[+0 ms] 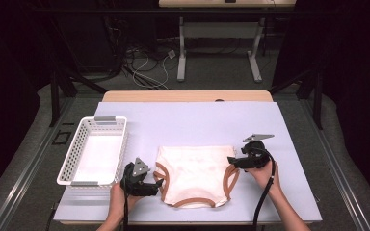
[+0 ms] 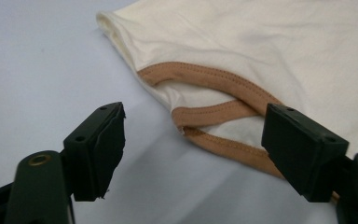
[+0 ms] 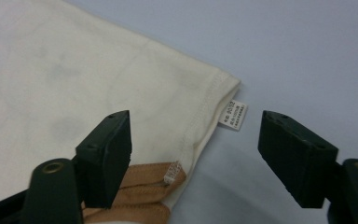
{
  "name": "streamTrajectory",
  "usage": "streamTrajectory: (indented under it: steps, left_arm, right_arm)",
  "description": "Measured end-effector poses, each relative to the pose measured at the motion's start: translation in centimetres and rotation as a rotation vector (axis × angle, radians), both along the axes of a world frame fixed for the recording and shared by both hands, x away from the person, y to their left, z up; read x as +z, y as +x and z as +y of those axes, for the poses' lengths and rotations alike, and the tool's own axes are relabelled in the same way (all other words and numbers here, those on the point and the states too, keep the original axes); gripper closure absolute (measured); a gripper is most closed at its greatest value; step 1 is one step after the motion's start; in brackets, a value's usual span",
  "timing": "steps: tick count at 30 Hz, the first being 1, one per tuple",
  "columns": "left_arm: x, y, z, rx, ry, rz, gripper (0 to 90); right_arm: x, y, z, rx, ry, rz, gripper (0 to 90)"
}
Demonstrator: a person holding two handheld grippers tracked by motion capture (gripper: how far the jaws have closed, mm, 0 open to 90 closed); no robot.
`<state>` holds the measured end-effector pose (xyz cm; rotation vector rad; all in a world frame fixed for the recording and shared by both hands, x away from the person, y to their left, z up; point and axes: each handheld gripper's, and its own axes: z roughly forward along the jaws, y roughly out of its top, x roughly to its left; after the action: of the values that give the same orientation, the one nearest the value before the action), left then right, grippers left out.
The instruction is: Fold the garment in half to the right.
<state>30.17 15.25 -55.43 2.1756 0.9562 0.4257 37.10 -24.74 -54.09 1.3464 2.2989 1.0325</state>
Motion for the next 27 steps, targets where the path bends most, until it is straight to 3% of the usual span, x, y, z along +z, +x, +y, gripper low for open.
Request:
streamTrajectory:
  steps: [5,10,15,21,27]
  left_arm:
    - [-0.2,0.0,-0.3,-0.002,-0.008,0.036,26.8]
    - [-0.1,0.1,-0.3,0.018,0.002,0.036,30.6]
    - [-0.1,0.3,-0.1,0.068,-0.019,0.044,41.8]
    - [-0.3,0.3,0.0,0.057,-0.030,0.047,47.1]
    - [-0.7,0.4,0.0,0.055,-0.030,0.054,54.6]
  right_arm:
    - [-0.1,0.6,0.6,-0.009,-0.003,-0.006,39.0]
    - [-0.3,1.4,1.7,-0.025,-0.015,0.000,47.0]
    - [-0.4,1.4,2.1,-0.054,-0.048,0.002,51.7]
    - [-0.7,1.4,1.8,-0.090,-0.043,0.019,55.4]
    - [-1.2,1.4,1.9,-0.072,-0.058,0.013,61.2]
